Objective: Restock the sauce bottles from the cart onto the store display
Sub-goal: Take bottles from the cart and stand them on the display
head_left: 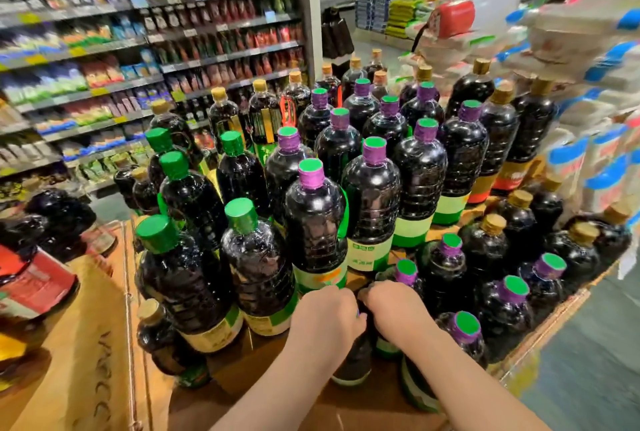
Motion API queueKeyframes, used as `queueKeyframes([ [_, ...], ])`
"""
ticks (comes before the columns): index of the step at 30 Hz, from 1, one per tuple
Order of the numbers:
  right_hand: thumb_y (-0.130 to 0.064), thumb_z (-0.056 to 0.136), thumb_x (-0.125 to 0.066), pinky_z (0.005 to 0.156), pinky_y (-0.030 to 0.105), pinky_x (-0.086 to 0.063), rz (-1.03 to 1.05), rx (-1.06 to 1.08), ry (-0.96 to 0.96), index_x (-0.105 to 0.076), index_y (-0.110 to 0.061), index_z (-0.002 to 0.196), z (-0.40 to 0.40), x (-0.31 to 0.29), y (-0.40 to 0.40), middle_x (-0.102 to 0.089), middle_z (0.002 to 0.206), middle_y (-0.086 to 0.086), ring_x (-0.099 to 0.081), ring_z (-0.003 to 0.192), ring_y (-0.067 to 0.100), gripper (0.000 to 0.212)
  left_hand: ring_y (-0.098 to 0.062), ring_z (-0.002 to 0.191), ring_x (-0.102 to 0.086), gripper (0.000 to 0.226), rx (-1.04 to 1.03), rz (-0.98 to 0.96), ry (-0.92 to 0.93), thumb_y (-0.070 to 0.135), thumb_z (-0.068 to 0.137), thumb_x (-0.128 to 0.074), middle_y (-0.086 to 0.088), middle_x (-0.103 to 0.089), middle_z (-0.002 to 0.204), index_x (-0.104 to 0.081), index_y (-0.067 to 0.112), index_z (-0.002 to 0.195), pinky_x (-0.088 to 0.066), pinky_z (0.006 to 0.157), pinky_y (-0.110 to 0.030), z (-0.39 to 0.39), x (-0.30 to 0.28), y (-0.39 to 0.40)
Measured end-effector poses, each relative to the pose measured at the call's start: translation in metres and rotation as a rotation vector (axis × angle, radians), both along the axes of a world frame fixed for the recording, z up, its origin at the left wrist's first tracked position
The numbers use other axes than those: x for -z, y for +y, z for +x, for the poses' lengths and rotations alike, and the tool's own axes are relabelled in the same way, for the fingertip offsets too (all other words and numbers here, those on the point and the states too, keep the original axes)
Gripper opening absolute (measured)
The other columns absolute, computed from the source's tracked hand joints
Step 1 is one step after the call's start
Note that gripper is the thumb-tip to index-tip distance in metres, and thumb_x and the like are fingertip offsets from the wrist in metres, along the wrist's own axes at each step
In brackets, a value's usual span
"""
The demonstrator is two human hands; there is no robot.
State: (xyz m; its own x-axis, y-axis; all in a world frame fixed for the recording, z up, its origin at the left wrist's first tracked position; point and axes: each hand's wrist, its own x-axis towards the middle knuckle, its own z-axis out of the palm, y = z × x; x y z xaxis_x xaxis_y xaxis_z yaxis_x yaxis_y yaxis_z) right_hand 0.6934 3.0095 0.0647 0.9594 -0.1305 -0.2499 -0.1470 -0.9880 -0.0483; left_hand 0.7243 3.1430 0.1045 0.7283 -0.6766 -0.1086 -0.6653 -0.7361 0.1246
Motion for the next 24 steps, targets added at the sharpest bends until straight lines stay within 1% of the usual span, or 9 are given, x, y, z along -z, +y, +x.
queueKeyframes([
  [3,-0.005,0.088,-0.047,0.078,0.037,-0.050,-0.001,0.041,0.014,-0.065,-0.011,0.102,0.003,-0.004,0.002,-0.065,0.105,0.008,-0.063,0.098,0.028,0.023,-0.024,0.093,-0.062,0.035,-0.022,-0.107,-0.025,0.044,0.094,-0.054,-0.006,-0.064,0.098,-0.064,0.011,0.099,-0.044,0.075,-0.031,-0.002,0.003,0.000],
  [5,-0.005,0.087,-0.049,0.079,0.036,-0.051,0.017,0.060,0.011,-0.064,-0.010,0.100,0.004,-0.009,0.003,-0.065,0.104,0.008,-0.063,0.098,0.028,0.021,-0.025,0.096,-0.061,0.032,-0.034,-0.114,-0.016,0.040,0.095,-0.053,-0.007,-0.063,0.102,-0.063,0.010,0.102,-0.045,0.077,-0.032,-0.003,0.004,-0.002],
  [8,-0.011,0.083,-0.051,0.078,0.036,-0.052,0.072,0.018,-0.130,-0.064,-0.017,0.095,0.008,-0.019,0.004,-0.066,0.097,0.005,-0.062,0.095,0.027,0.019,-0.028,0.099,-0.061,0.021,-0.047,-0.102,0.001,0.024,0.097,-0.049,-0.010,-0.063,0.107,-0.061,0.009,0.105,-0.048,0.080,-0.035,-0.001,0.006,-0.009],
  [10,-0.014,0.081,-0.053,0.074,0.035,-0.050,0.077,-0.012,-0.171,-0.064,-0.019,0.094,0.008,-0.028,0.006,-0.066,0.093,0.003,-0.062,0.092,0.026,0.018,-0.029,0.100,-0.061,0.021,-0.048,-0.099,0.011,0.019,0.097,-0.049,-0.011,-0.063,0.109,-0.062,0.007,0.108,-0.049,0.083,-0.036,0.000,0.006,-0.010],
  [14,-0.015,0.081,-0.055,0.076,0.036,-0.052,0.064,0.006,-0.193,-0.064,-0.022,0.100,-0.006,-0.038,0.014,-0.064,0.098,0.000,-0.061,0.095,0.023,0.022,-0.028,0.106,-0.058,0.028,-0.086,-0.108,0.035,0.028,0.096,-0.054,-0.010,-0.058,0.115,-0.057,0.009,0.117,-0.047,0.087,-0.036,-0.005,0.001,0.001],
  [17,-0.014,0.084,-0.051,0.083,0.036,-0.053,0.060,0.010,-0.258,-0.063,-0.029,0.115,-0.018,-0.044,0.025,-0.064,0.110,-0.001,-0.060,0.102,0.022,0.036,-0.026,0.102,-0.059,0.028,-0.134,-0.131,0.012,0.035,0.096,-0.055,-0.006,-0.059,0.109,-0.057,0.012,0.112,-0.048,0.083,-0.035,-0.011,-0.009,0.019],
  [19,-0.017,0.088,-0.051,0.088,0.035,-0.051,0.067,-0.017,-0.316,-0.062,-0.030,0.121,-0.024,-0.055,0.041,-0.065,0.115,-0.001,-0.060,0.106,0.022,0.037,-0.025,0.101,-0.059,0.028,-0.160,-0.108,-0.006,0.037,0.096,-0.055,-0.006,-0.058,0.108,-0.057,0.014,0.110,-0.048,0.082,-0.035,-0.019,-0.022,0.037],
  [21,-0.021,0.087,-0.053,0.086,0.036,-0.051,0.096,-0.087,-0.362,-0.065,-0.029,0.115,-0.030,-0.068,0.065,-0.067,0.110,-0.001,-0.061,0.103,0.023,0.031,-0.026,0.102,-0.058,0.021,-0.193,-0.092,-0.029,0.032,0.095,-0.056,-0.006,-0.056,0.109,-0.056,0.015,0.107,-0.047,0.082,-0.035,-0.030,-0.035,0.061],
  [24,-0.023,0.088,-0.051,0.076,0.032,-0.050,0.148,-0.236,-0.350,-0.065,-0.024,0.100,-0.038,-0.093,0.117,-0.066,0.099,-0.001,-0.062,0.093,0.022,0.019,-0.026,0.097,-0.061,0.008,-0.310,-0.127,-0.051,0.019,0.095,-0.054,-0.004,-0.058,0.103,-0.059,0.018,0.100,-0.050,0.079,-0.036,-0.052,-0.052,0.110],
])
